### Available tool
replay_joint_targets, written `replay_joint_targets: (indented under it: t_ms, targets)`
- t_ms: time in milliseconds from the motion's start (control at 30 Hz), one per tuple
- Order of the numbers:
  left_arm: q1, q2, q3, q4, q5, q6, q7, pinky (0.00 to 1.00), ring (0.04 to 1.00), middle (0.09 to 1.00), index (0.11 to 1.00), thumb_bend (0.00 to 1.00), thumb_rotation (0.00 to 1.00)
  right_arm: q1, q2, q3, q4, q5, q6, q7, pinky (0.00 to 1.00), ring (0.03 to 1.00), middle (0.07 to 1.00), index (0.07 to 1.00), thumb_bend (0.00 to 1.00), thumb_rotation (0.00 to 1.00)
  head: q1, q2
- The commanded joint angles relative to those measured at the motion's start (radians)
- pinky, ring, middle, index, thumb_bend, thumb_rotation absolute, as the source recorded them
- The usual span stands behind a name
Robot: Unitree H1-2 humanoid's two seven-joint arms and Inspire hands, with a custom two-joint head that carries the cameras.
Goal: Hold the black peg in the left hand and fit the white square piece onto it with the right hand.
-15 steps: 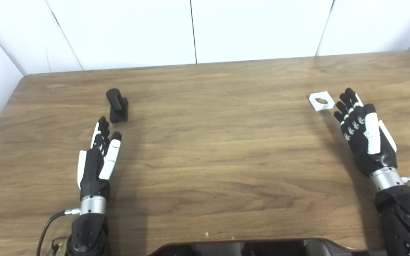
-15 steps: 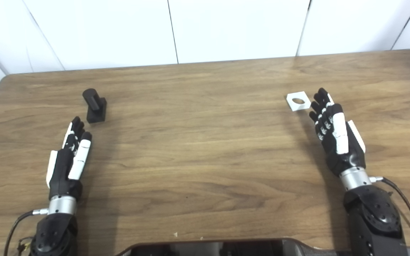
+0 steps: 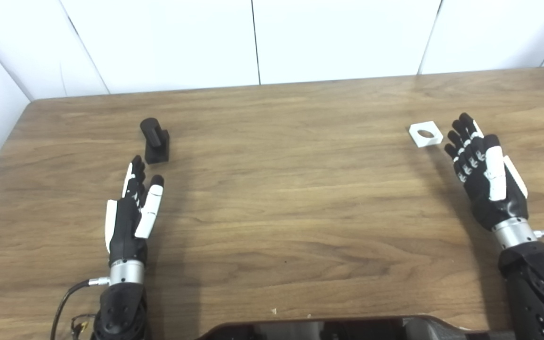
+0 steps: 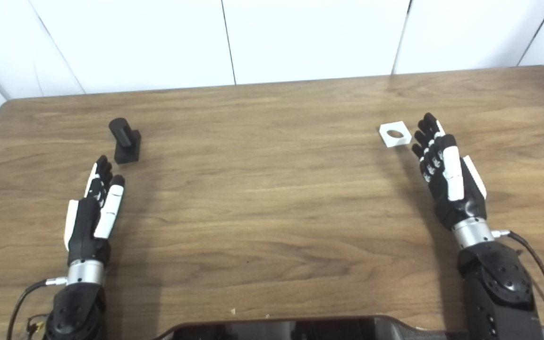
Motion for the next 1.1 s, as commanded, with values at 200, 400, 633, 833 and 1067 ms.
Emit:
replay_joint_targets:
  t_ms: [200, 400, 633, 833, 1067]
  targets:
    - [-0.061, 0.010, -0.026, -0.101, 0.211, 0.144, 0.047, 1.00, 1.000, 1.000, 0.998, 0.48, 0.74, 0.045, 0.028, 0.003, 0.116, 0.010, -0.039, 0.014, 1.00, 1.000, 1.000, 1.000, 0.53, 1.00, 0.008, -0.006]
    - [-0.102, 0.011, -0.052, -0.124, 0.324, 0.252, 0.046, 1.00, 1.000, 1.000, 0.990, 0.51, 0.63, 0.043, 0.032, 0.000, 0.121, 0.013, -0.039, 0.015, 1.00, 1.000, 1.000, 1.000, 0.50, 1.00, 0.013, -0.011]
    - [-0.145, 0.014, -0.073, -0.104, 0.399, 0.312, 0.053, 1.00, 1.000, 1.000, 0.976, 0.55, 0.56, 0.043, 0.030, -0.003, 0.141, 0.006, -0.057, 0.021, 1.00, 1.000, 1.000, 1.000, 0.51, 1.00, 0.017, -0.016]
    - [-0.177, 0.032, -0.091, -0.064, 0.472, 0.340, 0.056, 1.00, 1.000, 1.000, 0.954, 0.57, 0.51, 0.046, 0.029, -0.006, 0.144, 0.011, -0.059, 0.025, 1.00, 1.000, 1.000, 1.000, 0.53, 1.00, 0.018, -0.015]
    - [-0.225, 0.037, -0.092, 0.010, 0.566, 0.367, 0.059, 1.00, 1.000, 1.000, 0.899, 0.62, 0.44, 0.050, 0.031, -0.008, 0.139, 0.006, -0.054, 0.018, 1.00, 1.000, 1.000, 1.000, 0.54, 1.00, 0.025, -0.018]
